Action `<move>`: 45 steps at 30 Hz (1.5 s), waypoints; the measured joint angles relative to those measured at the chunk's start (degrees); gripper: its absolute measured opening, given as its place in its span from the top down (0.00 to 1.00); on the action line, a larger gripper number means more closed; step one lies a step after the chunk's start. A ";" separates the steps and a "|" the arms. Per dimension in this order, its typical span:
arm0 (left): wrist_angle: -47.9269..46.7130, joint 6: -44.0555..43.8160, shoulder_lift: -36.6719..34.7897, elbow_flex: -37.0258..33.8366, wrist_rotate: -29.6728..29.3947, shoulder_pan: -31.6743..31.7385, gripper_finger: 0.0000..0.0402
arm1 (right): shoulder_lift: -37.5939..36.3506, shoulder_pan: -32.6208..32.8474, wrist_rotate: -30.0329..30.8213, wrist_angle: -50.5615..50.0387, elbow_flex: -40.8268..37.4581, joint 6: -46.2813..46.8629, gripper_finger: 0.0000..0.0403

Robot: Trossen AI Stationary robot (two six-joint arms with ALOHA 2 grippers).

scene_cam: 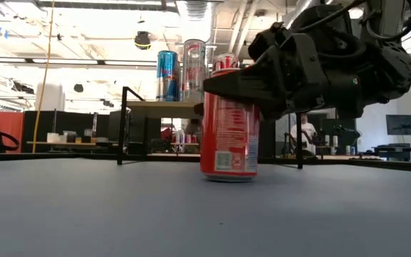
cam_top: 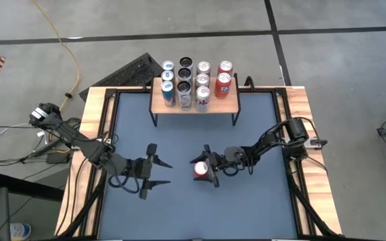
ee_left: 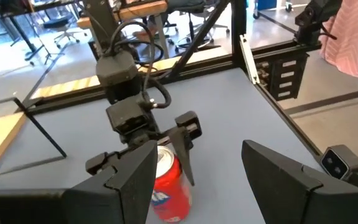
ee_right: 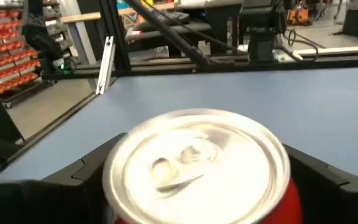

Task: Place canned beverage on shelf
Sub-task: Put the orange soda can on the shelf aligned with the other orange soda can

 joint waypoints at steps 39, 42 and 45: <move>6.49 -2.75 22.56 0.12 -4.80 6.40 0.44 | -49.68 17.52 14.60 -58.48 5.50 5.80 0.18; 8.43 -1.03 22.03 0.20 -5.34 7.23 0.44 | -52.17 21.67 18.49 -62.99 5.50 8.64 0.18; 9.58 -1.25 21.90 0.33 -6.09 8.99 0.44 | -52.49 25.39 24.25 -67.34 5.50 11.38 0.18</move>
